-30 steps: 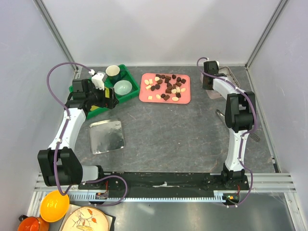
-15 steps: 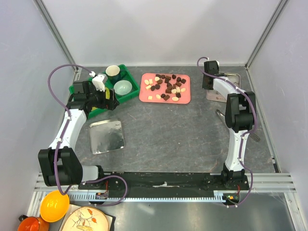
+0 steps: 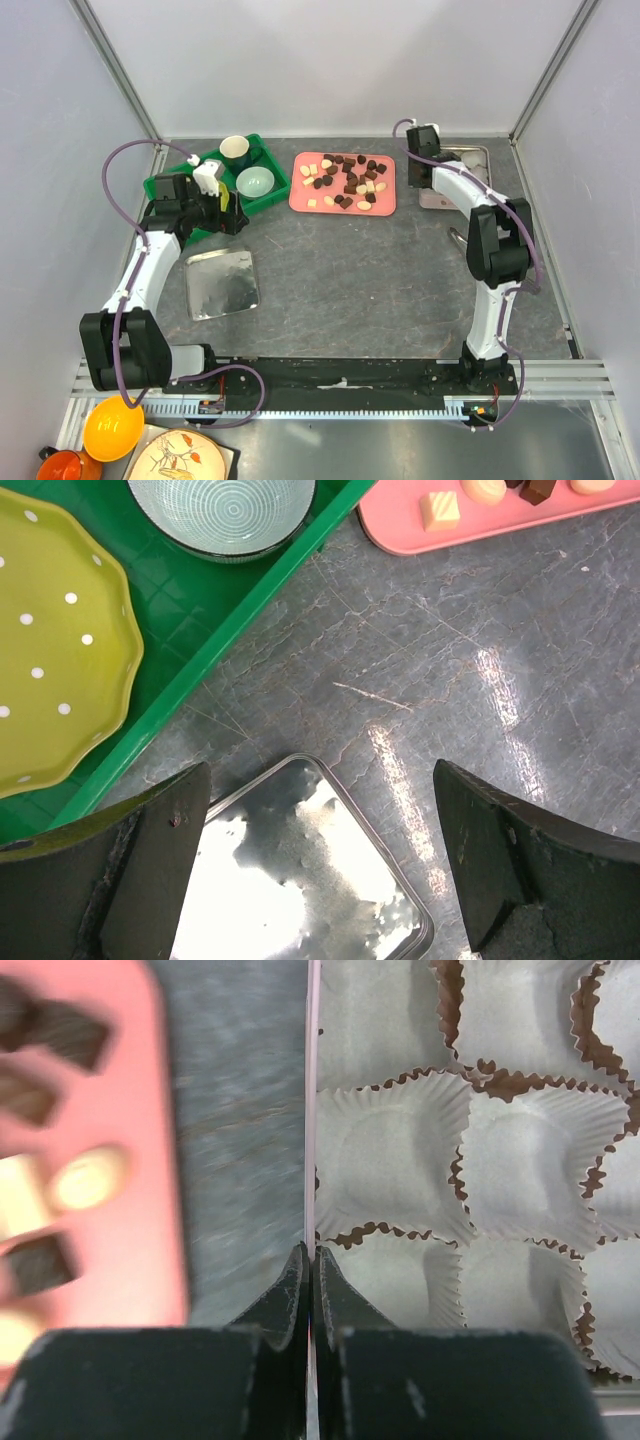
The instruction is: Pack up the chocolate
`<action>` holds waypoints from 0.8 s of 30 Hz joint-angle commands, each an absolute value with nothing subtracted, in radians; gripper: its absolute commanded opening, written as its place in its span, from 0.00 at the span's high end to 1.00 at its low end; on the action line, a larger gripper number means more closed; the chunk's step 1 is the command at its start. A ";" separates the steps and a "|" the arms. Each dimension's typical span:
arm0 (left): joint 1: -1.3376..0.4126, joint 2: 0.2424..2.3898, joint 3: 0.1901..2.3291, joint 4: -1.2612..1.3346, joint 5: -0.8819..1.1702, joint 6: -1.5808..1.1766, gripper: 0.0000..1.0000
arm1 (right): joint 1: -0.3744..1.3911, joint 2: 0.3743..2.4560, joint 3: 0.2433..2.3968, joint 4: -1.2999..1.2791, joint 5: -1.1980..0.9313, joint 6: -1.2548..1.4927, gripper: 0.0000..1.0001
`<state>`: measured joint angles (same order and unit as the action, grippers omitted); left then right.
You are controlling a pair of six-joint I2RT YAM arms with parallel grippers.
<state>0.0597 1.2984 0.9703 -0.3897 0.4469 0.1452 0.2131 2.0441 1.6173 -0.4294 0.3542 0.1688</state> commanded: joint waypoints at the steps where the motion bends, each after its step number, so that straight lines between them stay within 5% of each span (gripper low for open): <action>1: 0.063 1.255 0.965 -0.376 0.453 0.130 0.01 | 0.301 1.892 1.620 -0.443 0.460 0.138 1.00; 24: 0.060 1.169 0.991 -0.515 0.522 0.178 0.02 | 0.845 1.431 1.123 -0.574 0.564 0.684 1.00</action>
